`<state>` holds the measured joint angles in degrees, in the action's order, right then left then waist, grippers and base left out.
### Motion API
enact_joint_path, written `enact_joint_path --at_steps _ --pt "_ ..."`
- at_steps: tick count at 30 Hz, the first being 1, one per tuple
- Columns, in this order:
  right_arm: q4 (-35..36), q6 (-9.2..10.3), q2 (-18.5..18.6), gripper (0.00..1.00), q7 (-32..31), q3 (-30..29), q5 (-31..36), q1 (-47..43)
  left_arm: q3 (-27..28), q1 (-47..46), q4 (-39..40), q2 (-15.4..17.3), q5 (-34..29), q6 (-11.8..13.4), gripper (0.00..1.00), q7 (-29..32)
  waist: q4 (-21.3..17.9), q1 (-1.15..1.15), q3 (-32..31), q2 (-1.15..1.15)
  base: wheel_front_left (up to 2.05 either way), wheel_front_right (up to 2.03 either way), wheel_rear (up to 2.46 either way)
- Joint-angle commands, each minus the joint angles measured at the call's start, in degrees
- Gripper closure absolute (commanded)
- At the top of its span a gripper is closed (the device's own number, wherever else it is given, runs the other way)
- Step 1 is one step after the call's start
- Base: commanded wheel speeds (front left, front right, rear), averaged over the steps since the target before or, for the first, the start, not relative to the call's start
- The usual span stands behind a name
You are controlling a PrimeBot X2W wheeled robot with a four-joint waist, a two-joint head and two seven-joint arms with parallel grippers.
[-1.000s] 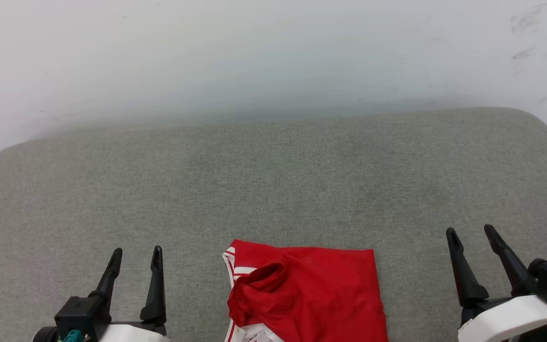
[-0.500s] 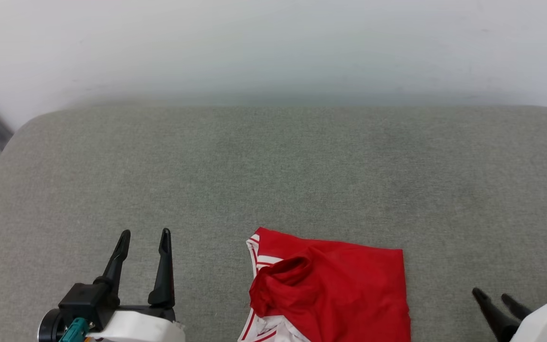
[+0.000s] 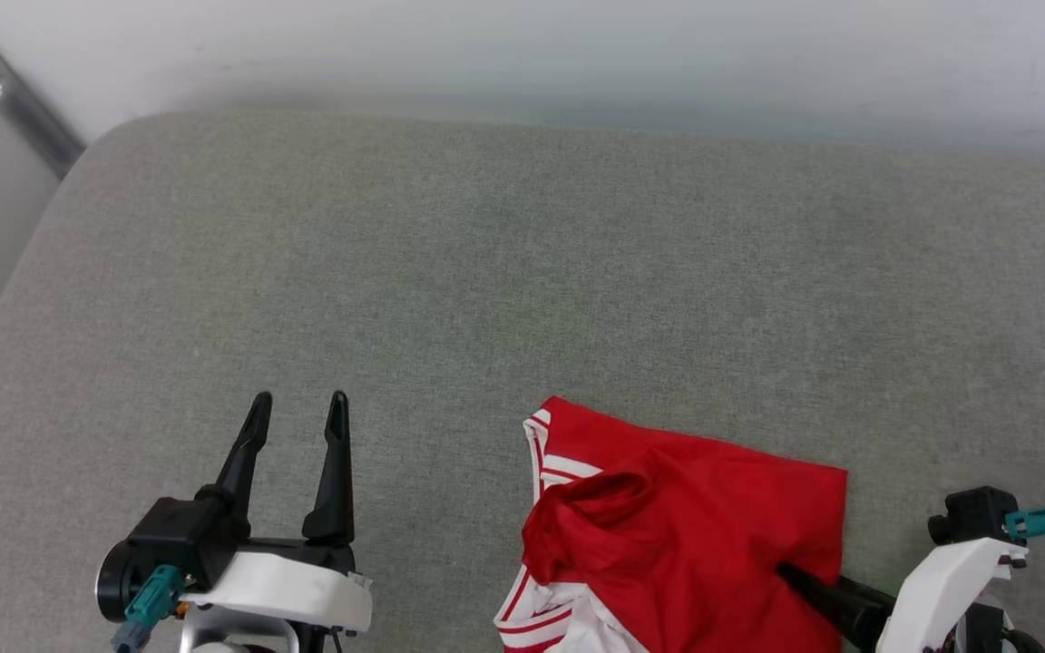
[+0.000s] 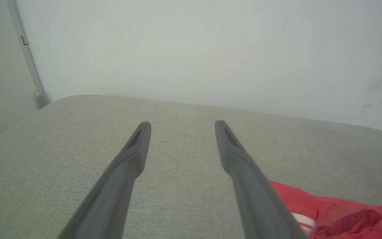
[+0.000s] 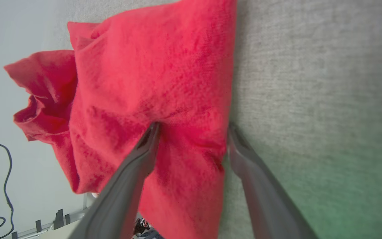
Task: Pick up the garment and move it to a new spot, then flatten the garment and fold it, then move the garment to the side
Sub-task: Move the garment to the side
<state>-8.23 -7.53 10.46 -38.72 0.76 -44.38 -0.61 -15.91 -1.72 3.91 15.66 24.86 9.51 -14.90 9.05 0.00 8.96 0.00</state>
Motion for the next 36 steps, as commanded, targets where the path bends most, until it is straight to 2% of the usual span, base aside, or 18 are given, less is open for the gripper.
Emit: enact_joint_path --at_steps 1,2,3,5,11,15,18,22,29,32,36 --pt "-2.1 0.09 -0.1 0.0 -0.8 1.0 -0.9 0.4 0.3 -0.8 -0.3 -0.4 -0.4 -0.6 0.0 -0.4 0.9 0.0 0.8 0.0 0.0 0.0 0.0" --pt "-3.0 0.1 0.1 0.0 -1.1 1.6 -1.0 0.7 0.5 -0.9 -0.5 -0.7 -0.5 -0.9 0.0 -0.4 1.0 0.0 0.9 0.0 0.0 0.0 0.0" --pt "-3.8 0.11 0.3 0.28 -1.2 2.3 -1.4 0.9 0.7 -0.9 -0.7 -0.9 -0.6 -1.0 0.0 -0.4 1.1 0.0 1.0 0.0 0.0 0.0 0.0" --pt "-4.6 0.11 0.3 1.0 -0.9 3.4 -2.3 1.4 1.0 -0.9 -1.1 -1.3 -0.9 -1.4 0.0 -0.4 1.3 0.0 1.0 0.0 0.0 0.0 0.0" --pt "-3.3 0.07 3.0 1.0 1.6 6.4 -2.9 3.4 2.0 -0.1 -2.2 -2.1 -1.6 -2.5 0.0 -0.4 0.9 0.0 -0.3 0.0 0.0 0.0 0.0" --pt "-1.1 0.06 5.4 1.0 3.8 9.0 0.4 4.7 2.8 0.8 -2.6 -1.9 -2.1 -2.5 0.0 -0.4 -0.6 0.0 -2.2 0.0 0.0 0.0 0.0" --pt "1.0 0.06 7.6 1.0 4.5 11.5 4.1 6.0 3.3 1.9 -2.2 -1.7 -2.5 -2.2 0.0 -0.4 -3.3 0.0 -3.6 0.0 0.0 0.0 0.0" --pt "4.5 0.06 10.6 1.0 3.6 14.3 8.7 8.2 3.9 3.1 -1.6 -1.3 -2.5 -2.1 0.0 -0.4 -8.4 0.0 -4.9 0.0 0.0 0.0 0.0" --pt "9.6 0.06 15.6 1.0 0.8 15.4 14.9 13.0 4.1 3.2 0.1 -1.4 -3.1 -2.3 0.0 -0.3 -19.2 0.0 -3.9 0.0 0.0 0.0 0.0" --pt "10.5 0.06 16.3 1.0 -0.3 15.3 16.3 15.2 4.4 2.6 0.8 -1.0 -3.3 -2.2 0.0 -0.3 -24.2 0.0 -2.2 0.0 0.0 0.0 0.0" --pt "9.0 0.06 15.2 1.0 -0.2 13.7 17.1 18.1 4.4 0.8 2.1 0.0 -4.0 -2.7 0.0 -0.2 -29.9 0.0 1.6 0.0 0.0 0.0 0.0"
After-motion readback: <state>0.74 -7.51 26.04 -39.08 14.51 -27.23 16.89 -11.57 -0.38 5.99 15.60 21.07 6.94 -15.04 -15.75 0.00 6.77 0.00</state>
